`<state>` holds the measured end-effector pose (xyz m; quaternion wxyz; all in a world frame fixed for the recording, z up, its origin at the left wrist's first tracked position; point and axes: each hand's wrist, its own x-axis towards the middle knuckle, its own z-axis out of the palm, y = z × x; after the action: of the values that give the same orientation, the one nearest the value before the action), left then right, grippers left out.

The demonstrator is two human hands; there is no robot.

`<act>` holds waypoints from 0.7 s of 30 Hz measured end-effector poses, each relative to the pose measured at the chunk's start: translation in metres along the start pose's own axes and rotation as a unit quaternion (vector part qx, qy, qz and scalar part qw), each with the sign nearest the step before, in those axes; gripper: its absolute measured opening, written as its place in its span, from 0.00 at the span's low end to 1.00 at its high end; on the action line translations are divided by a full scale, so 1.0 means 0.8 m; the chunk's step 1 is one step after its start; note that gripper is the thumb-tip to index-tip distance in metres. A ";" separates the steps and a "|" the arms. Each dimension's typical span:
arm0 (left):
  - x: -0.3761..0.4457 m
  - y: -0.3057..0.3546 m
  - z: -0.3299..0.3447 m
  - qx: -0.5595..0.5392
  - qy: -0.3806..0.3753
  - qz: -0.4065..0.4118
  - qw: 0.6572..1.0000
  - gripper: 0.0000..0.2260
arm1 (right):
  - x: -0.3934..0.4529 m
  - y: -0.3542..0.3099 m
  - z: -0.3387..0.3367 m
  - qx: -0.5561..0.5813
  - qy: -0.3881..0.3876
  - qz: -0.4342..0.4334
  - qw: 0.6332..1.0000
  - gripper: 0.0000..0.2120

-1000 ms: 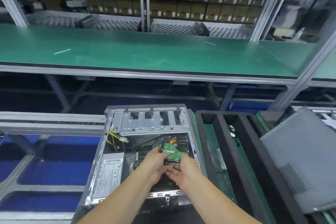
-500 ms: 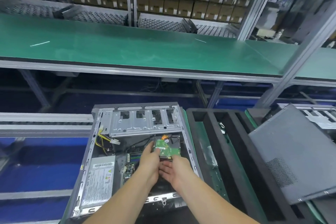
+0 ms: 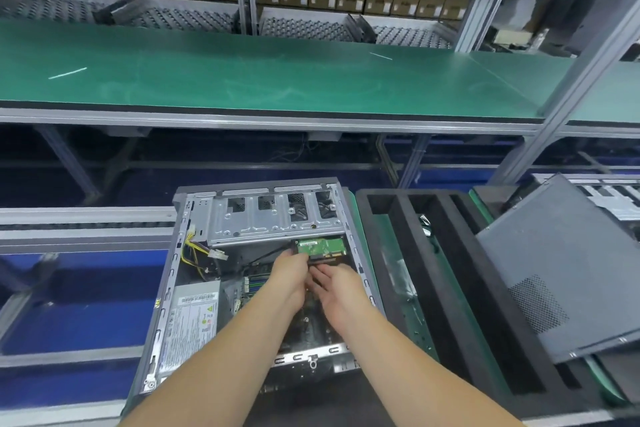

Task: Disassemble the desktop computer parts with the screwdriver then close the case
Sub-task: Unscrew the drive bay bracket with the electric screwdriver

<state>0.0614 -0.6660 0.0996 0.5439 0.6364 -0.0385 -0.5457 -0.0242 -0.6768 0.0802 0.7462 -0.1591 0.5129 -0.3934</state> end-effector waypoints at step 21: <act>-0.039 0.000 0.007 -0.272 -0.080 -0.121 0.951 0.17 | 0.027 0.030 0.003 -0.281 -0.104 -0.040 0.953 0.38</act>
<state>0.0446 -0.6496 0.1208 0.6216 0.4183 0.1448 -0.6463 -0.0087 -0.6781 0.0518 0.7044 -0.4229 0.5152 -0.2440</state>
